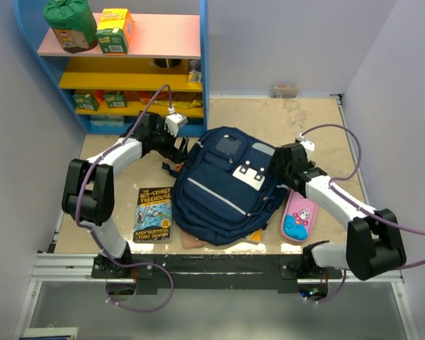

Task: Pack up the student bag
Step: Pick up the student bag at the center of the board.

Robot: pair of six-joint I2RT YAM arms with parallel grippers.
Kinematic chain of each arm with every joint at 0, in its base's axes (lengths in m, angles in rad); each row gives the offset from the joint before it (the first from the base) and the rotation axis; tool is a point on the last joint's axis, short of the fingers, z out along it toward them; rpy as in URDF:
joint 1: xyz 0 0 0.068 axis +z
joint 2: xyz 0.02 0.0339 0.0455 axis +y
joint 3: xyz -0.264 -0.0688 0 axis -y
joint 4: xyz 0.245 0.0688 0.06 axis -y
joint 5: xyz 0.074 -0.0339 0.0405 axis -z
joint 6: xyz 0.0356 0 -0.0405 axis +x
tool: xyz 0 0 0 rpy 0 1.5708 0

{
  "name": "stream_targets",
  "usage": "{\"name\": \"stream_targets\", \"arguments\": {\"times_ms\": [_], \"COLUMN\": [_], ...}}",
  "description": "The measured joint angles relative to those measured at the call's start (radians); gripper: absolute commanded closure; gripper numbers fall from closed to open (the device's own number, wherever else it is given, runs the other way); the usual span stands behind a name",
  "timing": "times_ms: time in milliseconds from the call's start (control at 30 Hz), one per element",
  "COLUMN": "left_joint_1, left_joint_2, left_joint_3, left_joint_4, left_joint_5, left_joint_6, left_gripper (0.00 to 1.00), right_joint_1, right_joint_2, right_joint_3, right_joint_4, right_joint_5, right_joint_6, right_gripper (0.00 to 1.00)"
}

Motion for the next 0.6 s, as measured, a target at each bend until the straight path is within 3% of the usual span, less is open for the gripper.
{"name": "stream_targets", "arguments": {"times_ms": [167,233,333,367,467,600], "left_joint_1": [-0.006,-0.01,-0.012,-0.012,-0.02,-0.031], "left_joint_2": [0.057,0.069,0.076,0.076,0.076,0.076], "left_joint_3": [0.002,0.002,0.002,0.002,0.002,0.002], "left_joint_4": [0.007,0.011,0.023,0.023,0.023,0.025], "left_joint_5": [0.013,0.024,0.045,0.06,0.096,0.128], "left_joint_6": [-0.002,-0.003,-0.009,-0.014,-0.018,-0.021], "left_gripper": [0.0,0.0,0.0,0.0,0.0,0.03], "right_joint_1": [-0.024,-0.032,-0.04,-0.042,-0.045,-0.047], "right_joint_2": [0.09,0.124,0.146,0.147,0.14,0.115], "right_joint_3": [-0.016,-0.018,-0.028,-0.034,-0.047,-0.055], "right_joint_4": [0.086,0.117,0.167,0.184,0.217,0.234], "right_joint_5": [-0.068,-0.086,-0.109,-0.116,-0.126,-0.143], "right_joint_6": [0.013,0.015,0.017,0.018,0.019,0.014], "right_gripper": [0.04,0.14,0.4,0.56,0.79,0.9]}}
